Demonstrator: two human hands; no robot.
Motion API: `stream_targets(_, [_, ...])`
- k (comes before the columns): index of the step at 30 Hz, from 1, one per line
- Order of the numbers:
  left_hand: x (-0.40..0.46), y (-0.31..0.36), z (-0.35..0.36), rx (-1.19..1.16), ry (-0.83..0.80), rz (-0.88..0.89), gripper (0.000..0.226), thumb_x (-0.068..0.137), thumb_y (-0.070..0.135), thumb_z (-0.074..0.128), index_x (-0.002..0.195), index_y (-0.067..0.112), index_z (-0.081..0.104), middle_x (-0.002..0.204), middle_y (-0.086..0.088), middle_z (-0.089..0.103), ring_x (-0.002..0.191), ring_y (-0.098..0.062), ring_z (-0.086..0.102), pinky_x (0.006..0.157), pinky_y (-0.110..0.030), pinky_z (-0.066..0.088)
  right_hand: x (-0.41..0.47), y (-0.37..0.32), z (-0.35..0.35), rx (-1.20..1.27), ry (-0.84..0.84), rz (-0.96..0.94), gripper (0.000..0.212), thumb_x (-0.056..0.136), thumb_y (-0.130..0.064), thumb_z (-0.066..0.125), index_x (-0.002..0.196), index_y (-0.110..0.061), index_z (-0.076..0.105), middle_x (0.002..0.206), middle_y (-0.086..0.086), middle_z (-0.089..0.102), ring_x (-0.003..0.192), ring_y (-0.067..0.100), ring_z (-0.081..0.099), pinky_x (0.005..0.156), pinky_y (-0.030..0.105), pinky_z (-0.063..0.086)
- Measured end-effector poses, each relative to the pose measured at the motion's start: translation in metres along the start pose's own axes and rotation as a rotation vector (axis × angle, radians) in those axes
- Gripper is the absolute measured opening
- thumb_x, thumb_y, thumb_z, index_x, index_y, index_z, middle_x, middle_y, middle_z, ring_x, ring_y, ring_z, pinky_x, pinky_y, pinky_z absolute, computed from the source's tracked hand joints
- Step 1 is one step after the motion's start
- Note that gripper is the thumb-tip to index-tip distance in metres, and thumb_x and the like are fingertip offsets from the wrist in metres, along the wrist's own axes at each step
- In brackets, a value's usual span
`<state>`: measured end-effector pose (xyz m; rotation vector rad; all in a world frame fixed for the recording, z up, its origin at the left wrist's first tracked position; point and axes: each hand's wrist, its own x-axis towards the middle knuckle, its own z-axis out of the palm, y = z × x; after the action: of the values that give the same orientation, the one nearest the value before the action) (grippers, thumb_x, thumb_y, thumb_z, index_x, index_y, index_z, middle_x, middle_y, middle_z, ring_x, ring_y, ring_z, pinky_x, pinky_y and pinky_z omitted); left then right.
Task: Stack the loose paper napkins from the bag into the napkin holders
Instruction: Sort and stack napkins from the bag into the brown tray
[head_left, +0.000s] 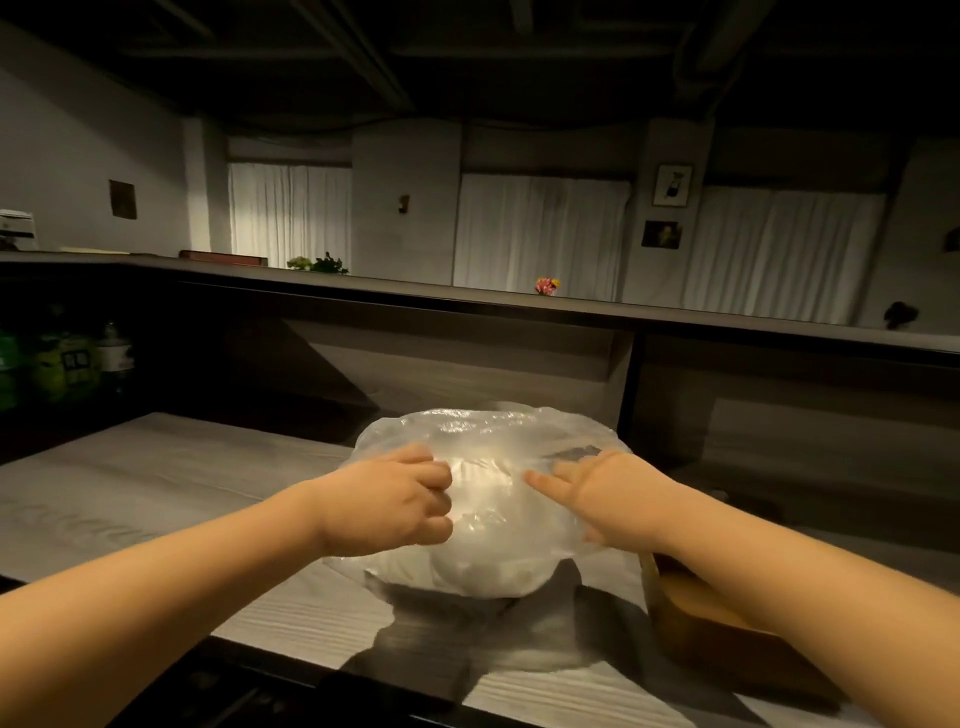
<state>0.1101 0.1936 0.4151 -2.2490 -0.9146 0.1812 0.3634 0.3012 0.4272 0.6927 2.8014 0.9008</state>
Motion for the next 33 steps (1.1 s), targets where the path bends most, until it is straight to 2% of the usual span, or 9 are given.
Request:
stream_targets(5, [-0.011, 0.002, 0.001, -0.028, 0.035, 0.172, 0.012, 0.080, 0.026, 0.077, 0.083, 0.026, 0.066, 0.084, 0.008, 0.065, 0.092, -0.014, 0.063, 0.091, -0.027, 0.049, -0.003, -0.009, 0.001, 0.151, 0.012, -0.178, 0.106, 0.091, -0.006, 0.061, 0.151, -0.038, -0.021, 0.165, -0.004, -0.003, 0.093, 0.015, 0.056, 0.079, 0.029, 0.055])
stream_targets(8, [-0.012, 0.001, 0.002, -0.072, 0.031, 0.162, 0.016, 0.076, 0.027, 0.080, 0.084, 0.026, 0.067, 0.084, 0.007, 0.065, 0.087, -0.013, 0.064, 0.087, -0.026, 0.052, 0.006, -0.018, 0.009, 0.208, -0.006, -0.095, 0.110, 0.090, -0.005, 0.064, 0.150, -0.040, -0.022, 0.156, 0.004, 0.031, 0.095, 0.015, 0.058, 0.086, 0.029, 0.055])
stream_targets(11, [-0.017, -0.005, 0.001, -0.050, 0.017, 0.113, 0.003, 0.084, 0.025, 0.066, 0.084, 0.027, 0.064, 0.083, 0.008, 0.062, 0.084, -0.013, 0.062, 0.081, -0.026, 0.054, 0.004, -0.013, 0.006, 0.050, 0.101, -0.087, 0.073, 0.093, -0.010, 0.060, 0.153, -0.019, 0.020, 0.124, 0.007, 0.057, 0.107, 0.022, 0.059, 0.093, 0.032, 0.050])
stream_targets(13, [-0.026, -0.012, 0.003, -0.009, -0.002, 0.066, 0.006, 0.080, 0.025, 0.066, 0.085, 0.027, 0.062, 0.081, 0.008, 0.060, 0.079, -0.011, 0.060, 0.078, -0.025, 0.054, -0.005, -0.001, 0.002, -0.023, 0.270, -0.206, 0.034, 0.087, -0.014, 0.067, 0.120, -0.015, 0.060, 0.099, 0.002, 0.063, 0.090, 0.017, 0.062, 0.079, 0.026, 0.052])
stream_targets(16, [-0.040, -0.019, 0.007, -0.002, 0.005, -0.056, 0.017, 0.075, 0.023, 0.067, 0.088, 0.028, 0.057, 0.079, 0.009, 0.059, 0.073, -0.011, 0.058, 0.074, -0.025, 0.053, -0.021, 0.015, 0.016, -0.015, 0.534, -0.204, 0.015, 0.083, -0.037, 0.066, 0.088, -0.023, 0.068, 0.086, -0.007, 0.064, 0.077, 0.008, 0.059, 0.072, 0.019, 0.052])
stream_targets(19, [-0.051, -0.014, 0.011, -0.098, -0.113, -0.226, 0.013, 0.080, 0.034, 0.064, 0.091, 0.031, 0.058, 0.082, 0.013, 0.059, 0.073, -0.006, 0.057, 0.074, -0.021, 0.051, -0.034, 0.010, 0.033, 0.203, 0.523, -0.149, 0.045, 0.101, -0.051, 0.034, 0.088, -0.025, 0.068, 0.099, -0.007, 0.064, 0.091, 0.006, 0.054, 0.084, 0.019, 0.045])
stream_targets(22, [-0.048, -0.006, 0.004, -0.340, -0.246, -0.420, 0.046, 0.092, 0.055, 0.026, 0.116, 0.034, 0.060, 0.104, 0.014, 0.064, 0.092, -0.006, 0.060, 0.084, -0.021, 0.046, -0.031, 0.001, 0.023, 0.532, 0.311, 0.097, 0.085, 0.094, -0.067, 0.002, 0.094, -0.021, 0.073, 0.105, -0.007, 0.067, 0.098, 0.005, 0.054, 0.092, 0.021, 0.041])
stream_targets(28, [-0.021, -0.015, -0.002, -0.280, -0.341, -0.712, 0.043, 0.098, 0.043, 0.052, 0.139, 0.032, 0.046, 0.117, 0.008, 0.066, 0.102, -0.011, 0.064, 0.087, -0.027, 0.053, -0.006, -0.008, -0.012, 0.222, 0.019, 0.371, 0.037, 0.101, -0.051, 0.037, 0.115, -0.024, 0.057, 0.095, -0.007, 0.060, 0.083, 0.011, 0.059, 0.080, 0.029, 0.052])
stream_targets(33, [-0.013, -0.022, 0.002, -0.359, -0.350, -0.686, 0.127, 0.070, 0.046, 0.085, 0.156, 0.030, -0.007, 0.164, 0.008, 0.012, 0.141, -0.017, 0.036, 0.111, -0.031, 0.039, 0.005, -0.008, -0.007, 0.309, -0.010, 0.400, 0.123, 0.074, -0.059, 0.074, 0.155, -0.026, -0.011, 0.160, 0.003, 0.018, 0.108, 0.020, 0.060, 0.077, 0.028, 0.052])
